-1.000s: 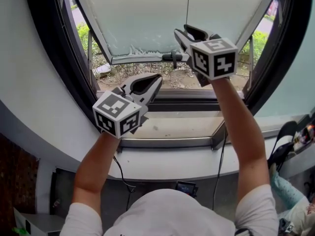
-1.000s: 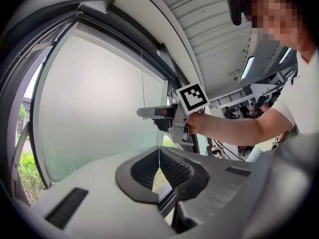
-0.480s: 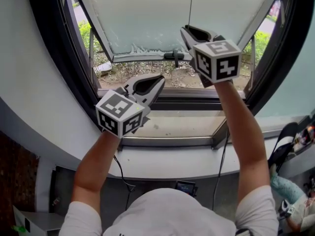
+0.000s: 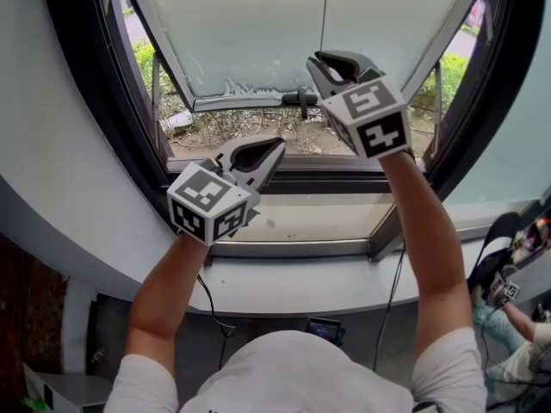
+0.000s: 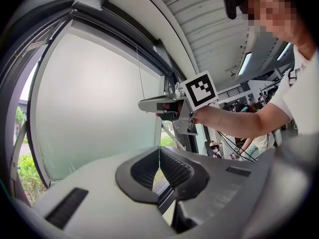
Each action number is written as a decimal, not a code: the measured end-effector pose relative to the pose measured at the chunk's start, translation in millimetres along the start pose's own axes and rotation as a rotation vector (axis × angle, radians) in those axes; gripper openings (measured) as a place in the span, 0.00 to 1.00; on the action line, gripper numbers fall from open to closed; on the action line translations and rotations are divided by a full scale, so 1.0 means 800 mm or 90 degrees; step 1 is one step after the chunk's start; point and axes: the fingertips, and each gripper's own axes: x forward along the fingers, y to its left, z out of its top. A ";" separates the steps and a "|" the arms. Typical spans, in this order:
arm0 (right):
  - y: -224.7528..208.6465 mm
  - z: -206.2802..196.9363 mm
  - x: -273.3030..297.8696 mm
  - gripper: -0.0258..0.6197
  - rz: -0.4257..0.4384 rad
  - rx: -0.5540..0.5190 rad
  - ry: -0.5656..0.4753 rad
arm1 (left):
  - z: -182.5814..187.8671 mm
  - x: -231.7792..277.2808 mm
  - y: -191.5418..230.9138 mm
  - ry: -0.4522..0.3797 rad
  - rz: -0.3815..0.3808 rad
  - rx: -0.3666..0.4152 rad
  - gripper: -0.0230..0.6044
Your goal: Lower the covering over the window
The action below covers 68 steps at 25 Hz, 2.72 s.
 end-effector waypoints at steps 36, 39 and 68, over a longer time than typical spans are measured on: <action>0.120 -0.177 -0.018 0.13 0.108 -0.364 0.296 | -0.008 -0.001 0.001 0.006 0.004 0.029 0.06; 0.134 -0.194 -0.022 0.13 0.128 -0.375 0.315 | -0.006 -0.003 0.000 0.007 0.005 0.036 0.06; 0.205 -0.265 -0.057 0.13 0.206 -0.386 0.391 | 0.113 -0.029 0.071 0.042 0.152 0.327 0.23</action>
